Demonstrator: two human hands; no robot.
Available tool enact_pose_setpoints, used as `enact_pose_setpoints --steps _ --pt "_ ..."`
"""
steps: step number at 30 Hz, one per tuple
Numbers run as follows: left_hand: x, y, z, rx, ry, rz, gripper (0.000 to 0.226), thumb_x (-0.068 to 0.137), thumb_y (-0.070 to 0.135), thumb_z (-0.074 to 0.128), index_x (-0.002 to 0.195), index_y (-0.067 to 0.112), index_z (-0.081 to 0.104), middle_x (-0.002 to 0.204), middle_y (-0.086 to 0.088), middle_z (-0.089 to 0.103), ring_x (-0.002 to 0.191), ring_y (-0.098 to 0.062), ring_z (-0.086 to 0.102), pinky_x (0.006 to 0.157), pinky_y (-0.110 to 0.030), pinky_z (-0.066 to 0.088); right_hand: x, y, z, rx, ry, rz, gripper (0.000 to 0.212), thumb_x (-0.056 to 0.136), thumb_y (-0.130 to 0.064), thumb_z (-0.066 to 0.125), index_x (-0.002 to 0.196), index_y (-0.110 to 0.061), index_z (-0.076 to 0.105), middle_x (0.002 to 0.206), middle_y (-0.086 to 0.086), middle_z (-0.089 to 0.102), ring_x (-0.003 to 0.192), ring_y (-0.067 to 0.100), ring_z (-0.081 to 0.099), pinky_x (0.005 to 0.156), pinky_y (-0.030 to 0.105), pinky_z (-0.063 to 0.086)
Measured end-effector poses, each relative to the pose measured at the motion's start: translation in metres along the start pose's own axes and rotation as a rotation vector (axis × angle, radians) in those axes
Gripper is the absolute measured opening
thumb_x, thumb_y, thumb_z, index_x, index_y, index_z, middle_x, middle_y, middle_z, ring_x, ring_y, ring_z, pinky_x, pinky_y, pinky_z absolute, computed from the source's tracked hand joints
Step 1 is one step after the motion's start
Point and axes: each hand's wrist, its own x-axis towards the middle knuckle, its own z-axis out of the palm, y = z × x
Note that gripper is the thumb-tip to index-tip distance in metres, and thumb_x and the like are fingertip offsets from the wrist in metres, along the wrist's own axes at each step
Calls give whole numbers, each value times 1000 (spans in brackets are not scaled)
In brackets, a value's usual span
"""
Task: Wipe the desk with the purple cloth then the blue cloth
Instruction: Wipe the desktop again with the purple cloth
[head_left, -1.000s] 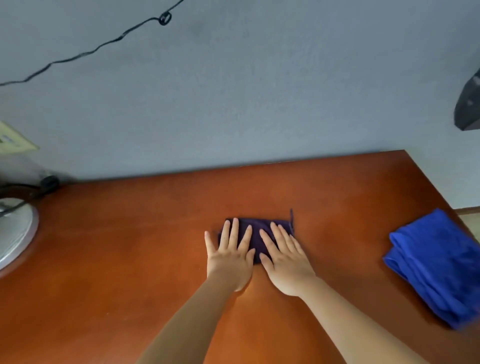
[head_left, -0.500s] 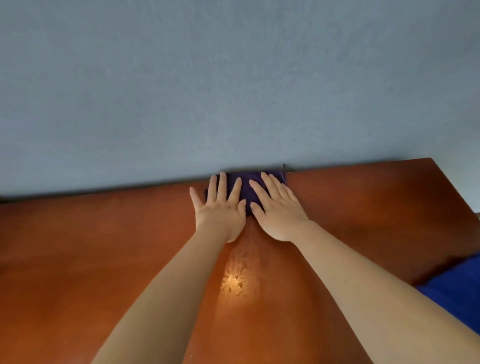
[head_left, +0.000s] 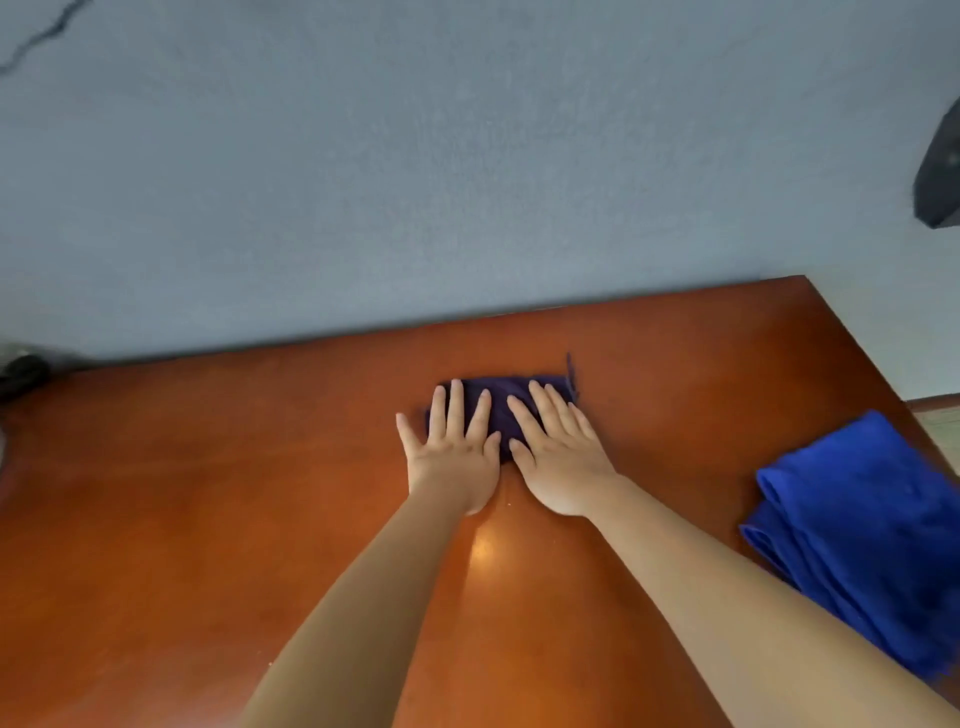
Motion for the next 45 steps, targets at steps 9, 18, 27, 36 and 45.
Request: enact_pose_setpoints --steps 9,18,27,36,45 --pt "-135 0 55 43 -31 44 56 101 45 3 147 29 -23 155 -3 -32 142 -21 -29 112 -63 -10 -134 -37 50 -45 -71 1 70 87 -55 -13 149 -25 -20 156 1 -29 143 15 -27 110 31 -20" --pt "-71 -10 31 37 22 5 56 101 45 3 149 30 -19 157 -3 -28 144 -21 -25 112 -62 -10 -62 -20 21 -24 -45 -45 58 103 -46 14 152 -30 -12 158 -2 -25 144 14 -23 115 34 -15" --pt "12 -17 -2 12 29 -54 55 101 45 5 151 31 -16 159 -2 -22 145 -20 -21 113 -62 -9 28 -5 -9 -25 -46 -73 58 103 -44 15 153 -30 -10 158 -1 -24 145 15 -21 116 34 -14" --pt "-94 -3 42 -4 -44 -30 56 101 45 4 149 29 -19 156 -3 -29 144 -20 -26 113 -61 -10 -84 -22 31 -32 -102 -60 58 103 -46 12 151 -28 -16 156 0 -28 144 15 -25 115 34 -15" --pt "-262 13 112 79 -110 70 56 101 46 4 141 26 -31 153 -7 -36 141 -24 -31 111 -63 -11 -264 -51 97 -16 -132 -34 65 96 -58 -3 147 -24 -23 154 -1 -32 142 13 -27 110 30 -19"
